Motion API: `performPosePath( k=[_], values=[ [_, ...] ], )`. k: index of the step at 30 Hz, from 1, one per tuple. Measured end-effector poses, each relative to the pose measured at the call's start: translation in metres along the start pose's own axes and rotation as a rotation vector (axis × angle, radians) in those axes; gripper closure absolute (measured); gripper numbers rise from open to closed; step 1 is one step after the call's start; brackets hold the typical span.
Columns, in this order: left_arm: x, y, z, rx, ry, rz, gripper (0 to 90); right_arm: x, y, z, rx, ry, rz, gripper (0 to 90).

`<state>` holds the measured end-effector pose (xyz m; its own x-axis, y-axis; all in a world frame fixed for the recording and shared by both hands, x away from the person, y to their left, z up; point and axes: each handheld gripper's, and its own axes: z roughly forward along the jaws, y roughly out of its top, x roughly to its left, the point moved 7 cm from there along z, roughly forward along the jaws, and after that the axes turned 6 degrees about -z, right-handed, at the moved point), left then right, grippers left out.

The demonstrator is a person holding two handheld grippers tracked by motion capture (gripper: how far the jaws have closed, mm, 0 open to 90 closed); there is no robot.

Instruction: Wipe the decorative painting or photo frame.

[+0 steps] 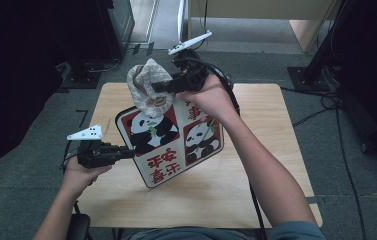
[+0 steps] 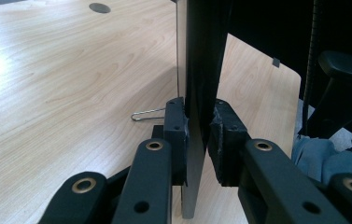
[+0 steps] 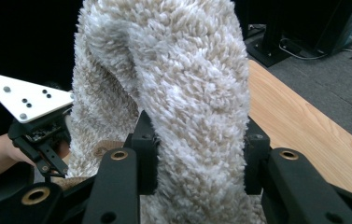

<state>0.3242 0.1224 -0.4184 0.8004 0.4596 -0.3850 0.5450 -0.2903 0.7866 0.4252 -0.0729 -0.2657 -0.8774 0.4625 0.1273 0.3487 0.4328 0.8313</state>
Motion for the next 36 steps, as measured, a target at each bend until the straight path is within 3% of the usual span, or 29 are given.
performPosePath(
  k=[36],
  values=[
    [0.000,0.000,0.000,0.000,-0.003,0.001,78.9,-0.045,-0.017,-0.036,-0.025,-0.087,0.060,60.6]
  ],
)
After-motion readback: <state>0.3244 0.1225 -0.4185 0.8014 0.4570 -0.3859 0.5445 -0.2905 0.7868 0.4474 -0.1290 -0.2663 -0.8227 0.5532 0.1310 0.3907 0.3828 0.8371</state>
